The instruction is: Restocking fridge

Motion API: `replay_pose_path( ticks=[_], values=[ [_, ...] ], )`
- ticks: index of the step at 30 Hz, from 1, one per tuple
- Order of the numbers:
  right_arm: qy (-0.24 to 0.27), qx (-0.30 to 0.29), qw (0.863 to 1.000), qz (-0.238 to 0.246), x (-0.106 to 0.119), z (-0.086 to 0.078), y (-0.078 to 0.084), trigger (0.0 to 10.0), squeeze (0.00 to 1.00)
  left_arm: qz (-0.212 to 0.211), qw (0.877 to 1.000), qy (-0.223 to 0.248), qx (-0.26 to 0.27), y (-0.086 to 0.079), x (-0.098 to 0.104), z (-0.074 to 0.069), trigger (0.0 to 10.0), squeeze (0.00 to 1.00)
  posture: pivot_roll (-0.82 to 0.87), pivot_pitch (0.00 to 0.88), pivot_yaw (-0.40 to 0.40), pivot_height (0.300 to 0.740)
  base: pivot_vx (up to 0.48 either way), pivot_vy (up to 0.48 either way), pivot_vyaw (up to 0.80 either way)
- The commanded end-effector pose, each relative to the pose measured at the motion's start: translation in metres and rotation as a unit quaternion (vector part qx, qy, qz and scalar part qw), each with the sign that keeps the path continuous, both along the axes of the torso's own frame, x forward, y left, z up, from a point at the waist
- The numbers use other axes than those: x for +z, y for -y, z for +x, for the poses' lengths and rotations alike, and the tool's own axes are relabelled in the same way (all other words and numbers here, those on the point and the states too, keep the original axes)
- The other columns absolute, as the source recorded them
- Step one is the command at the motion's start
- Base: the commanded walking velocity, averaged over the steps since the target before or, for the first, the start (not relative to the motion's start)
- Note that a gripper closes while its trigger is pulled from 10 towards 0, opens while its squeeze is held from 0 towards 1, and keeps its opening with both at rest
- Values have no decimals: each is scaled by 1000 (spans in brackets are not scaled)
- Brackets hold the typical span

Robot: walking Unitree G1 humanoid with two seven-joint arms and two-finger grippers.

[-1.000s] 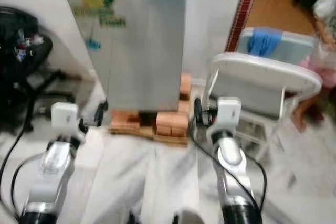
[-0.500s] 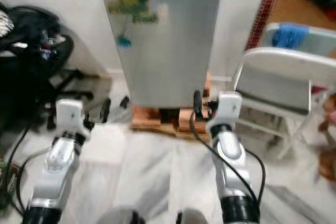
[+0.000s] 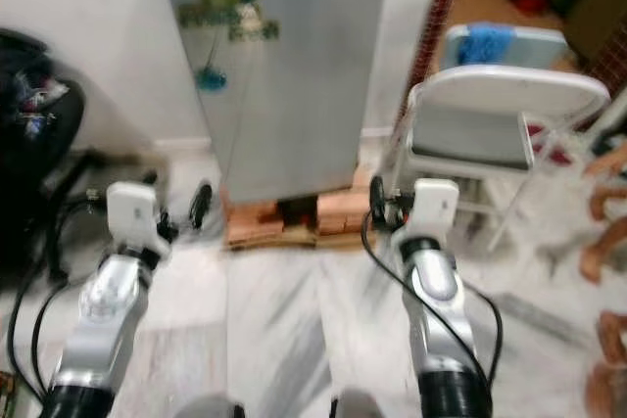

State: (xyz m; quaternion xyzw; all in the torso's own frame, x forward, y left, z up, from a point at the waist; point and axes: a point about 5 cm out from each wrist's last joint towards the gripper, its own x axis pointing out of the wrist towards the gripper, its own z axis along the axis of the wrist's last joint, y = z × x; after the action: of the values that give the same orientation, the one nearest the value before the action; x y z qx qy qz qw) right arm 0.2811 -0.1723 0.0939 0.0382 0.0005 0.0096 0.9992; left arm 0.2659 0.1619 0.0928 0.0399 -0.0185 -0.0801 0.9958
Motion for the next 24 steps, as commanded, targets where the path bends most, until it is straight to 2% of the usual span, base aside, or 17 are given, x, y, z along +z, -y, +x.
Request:
replay_pose_path(
  ticks=[1,8,11,13,18,24],
  values=[
    [7,13,1000,6,4,1,-8,10000,0,6,1000,-1,8,-9,0,-2,10000,0,-67,26,17,740,0,480,-800],
    [7,13,1000,5,4,1,-6,10000,0,2,1000,-5,10,-10,-1,-3,10000,0,-66,26,14,740,0,480,-800],
    [14,14,1000,23,5,0,-7,10000,0,2,1000,-11,14,-11,-4,-5,10000,0,-66,28,17,740,0,480,-752],
    [19,12,999,37,6,-1,-7,10000,0,2,1000,-12,14,-11,-4,-5,10000,0,-66,28,17,740,0,480,0],
    [-4,10,1000,28,0,-2,-4,10000,0,4,1000,-9,15,-11,-2,-5,10000,0,-65,29,20,740,0,480,0],
    [8,-7,1000,-19,3,-2,2,10000,0,8,1000,-16,11,-13,-5,-7,10000,0,-66,26,25,740,0,480,0]
  ],
)
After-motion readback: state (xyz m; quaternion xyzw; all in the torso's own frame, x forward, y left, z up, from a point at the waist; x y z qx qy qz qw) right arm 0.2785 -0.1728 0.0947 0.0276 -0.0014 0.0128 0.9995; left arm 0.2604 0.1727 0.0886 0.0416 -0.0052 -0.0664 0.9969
